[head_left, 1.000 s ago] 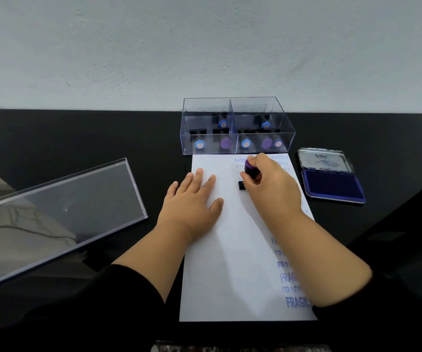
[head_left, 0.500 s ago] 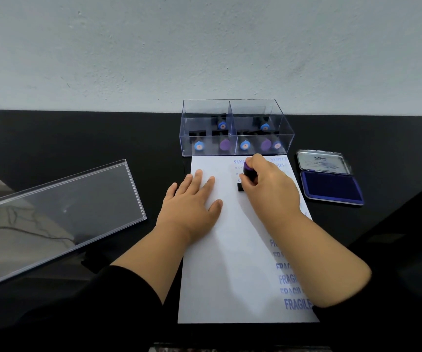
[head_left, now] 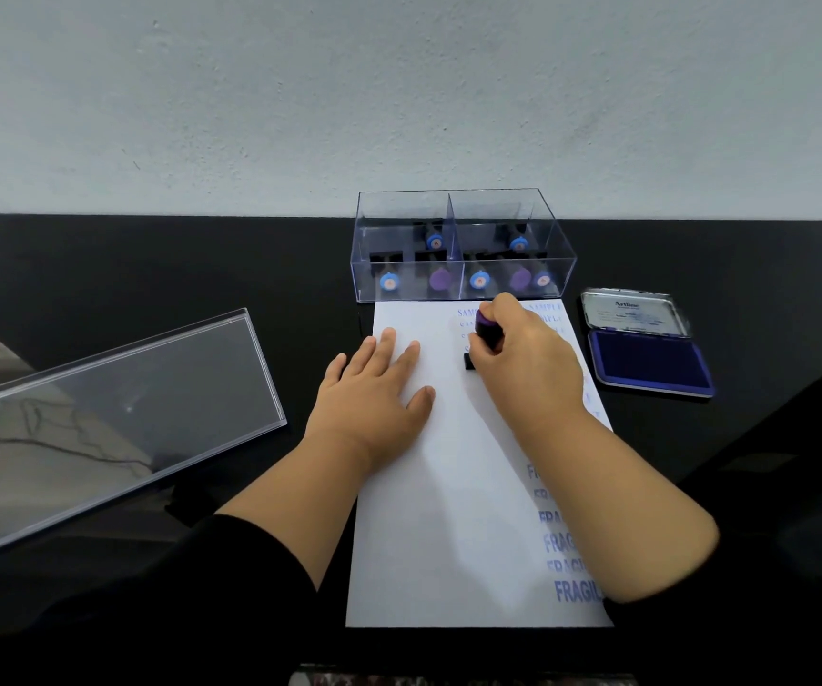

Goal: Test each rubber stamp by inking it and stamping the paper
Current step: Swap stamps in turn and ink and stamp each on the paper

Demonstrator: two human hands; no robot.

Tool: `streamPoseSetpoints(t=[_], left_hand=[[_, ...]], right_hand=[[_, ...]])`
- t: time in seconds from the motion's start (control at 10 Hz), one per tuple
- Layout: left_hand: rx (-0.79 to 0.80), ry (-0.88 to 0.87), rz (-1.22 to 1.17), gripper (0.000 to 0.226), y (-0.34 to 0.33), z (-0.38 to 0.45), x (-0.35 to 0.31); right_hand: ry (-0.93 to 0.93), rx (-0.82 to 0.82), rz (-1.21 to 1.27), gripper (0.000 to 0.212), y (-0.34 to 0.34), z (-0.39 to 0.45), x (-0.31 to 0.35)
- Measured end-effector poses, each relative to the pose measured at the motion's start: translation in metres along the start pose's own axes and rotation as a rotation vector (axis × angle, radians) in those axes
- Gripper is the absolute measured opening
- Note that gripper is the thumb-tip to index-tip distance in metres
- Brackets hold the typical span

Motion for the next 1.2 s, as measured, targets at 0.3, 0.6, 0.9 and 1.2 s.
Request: streamPoseSetpoints(t=[0.3, 0.6, 0.9, 1.2], left_hand=[[-0.008, 0.008, -0.017, 0.057, 0.001, -0.001, 0.001], [-0.008, 0.01, -0.017, 0.057, 0.001, -0.002, 0.001], [-0.009, 0.014, -0.014, 0.057, 0.0, -0.002, 0.001], [-0.025, 0.035, -0.043, 0.052, 0.003, -0.002, 0.001]], right_hand=[[-0.141, -0.095, 0.189, 0.02, 0.015, 0.0, -0.015], [-0.264, -0.214, 0.301, 0.016, 0.027, 0.011, -0.046], [-0.287, -0.219, 0.328, 0.017, 0.027, 0.012, -0.052], [-0.304, -0.22, 0.367, 0.038, 0.025, 0.011, -0.051]])
Point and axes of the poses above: each hand's wrist, its own z-axis towards the middle knuckle, its own y-axis out of the back of the hand, x = y × z, the point moved 9 cm from there along z, towards the middle knuckle, and after that the axes turned 10 degrees about -x, right-handed, at the moved point
